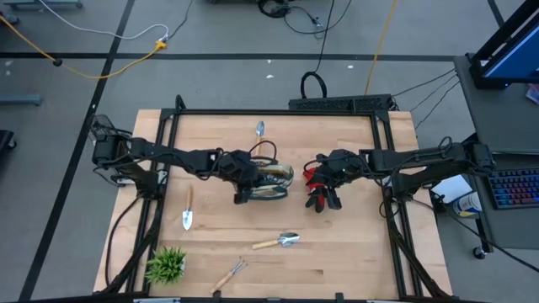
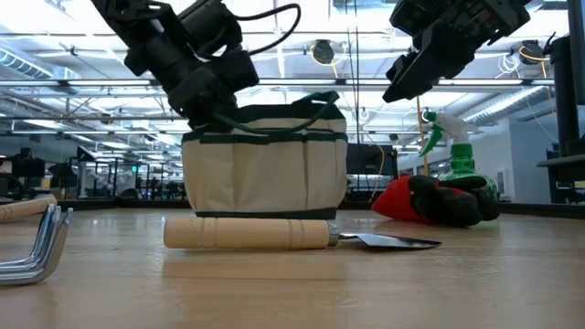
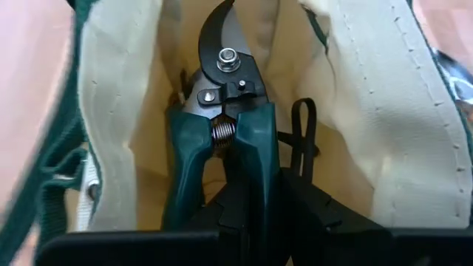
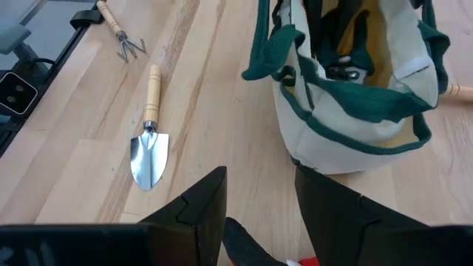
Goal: Pick & Place Garden tools in Gardening bag
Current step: Put the brown shears into the green gardening bag, then put the top brown trowel into the green gardening bag
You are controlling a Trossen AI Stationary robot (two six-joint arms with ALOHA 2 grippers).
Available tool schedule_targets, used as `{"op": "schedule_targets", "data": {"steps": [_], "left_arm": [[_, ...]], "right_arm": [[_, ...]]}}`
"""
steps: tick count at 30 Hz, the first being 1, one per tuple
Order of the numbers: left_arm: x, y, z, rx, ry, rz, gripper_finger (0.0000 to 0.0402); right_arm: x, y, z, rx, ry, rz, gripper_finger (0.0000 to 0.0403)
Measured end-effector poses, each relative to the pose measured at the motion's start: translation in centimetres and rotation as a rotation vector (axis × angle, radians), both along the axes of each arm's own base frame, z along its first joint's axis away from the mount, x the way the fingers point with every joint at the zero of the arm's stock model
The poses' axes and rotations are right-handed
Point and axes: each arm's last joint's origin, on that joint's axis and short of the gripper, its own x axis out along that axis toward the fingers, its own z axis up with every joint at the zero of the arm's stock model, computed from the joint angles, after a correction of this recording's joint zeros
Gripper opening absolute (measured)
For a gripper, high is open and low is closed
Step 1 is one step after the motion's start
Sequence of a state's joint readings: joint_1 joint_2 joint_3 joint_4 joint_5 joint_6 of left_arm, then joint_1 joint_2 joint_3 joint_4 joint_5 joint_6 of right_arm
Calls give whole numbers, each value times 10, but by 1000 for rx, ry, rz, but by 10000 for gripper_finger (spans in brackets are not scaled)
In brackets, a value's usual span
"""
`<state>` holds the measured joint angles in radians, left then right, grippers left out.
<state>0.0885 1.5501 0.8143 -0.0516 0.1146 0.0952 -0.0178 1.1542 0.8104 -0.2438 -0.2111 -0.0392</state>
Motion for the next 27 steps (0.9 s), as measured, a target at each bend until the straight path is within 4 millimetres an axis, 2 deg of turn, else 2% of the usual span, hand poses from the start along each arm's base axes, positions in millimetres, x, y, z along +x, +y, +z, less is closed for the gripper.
{"op": "schedule_targets", "data": {"steps": [13, 22, 27], "left_arm": [[-4, -1, -4, -7, 51, -55, 63], [-3, 0, -4, 43, 42, -67, 141], [-3, 0, -3, 51, 31, -64, 165]], "right_arm": [[0, 0, 0, -2, -1, 1, 157], [0, 0, 0, -2, -1, 1, 157], [0, 0, 0, -2, -1, 1, 157]]}}
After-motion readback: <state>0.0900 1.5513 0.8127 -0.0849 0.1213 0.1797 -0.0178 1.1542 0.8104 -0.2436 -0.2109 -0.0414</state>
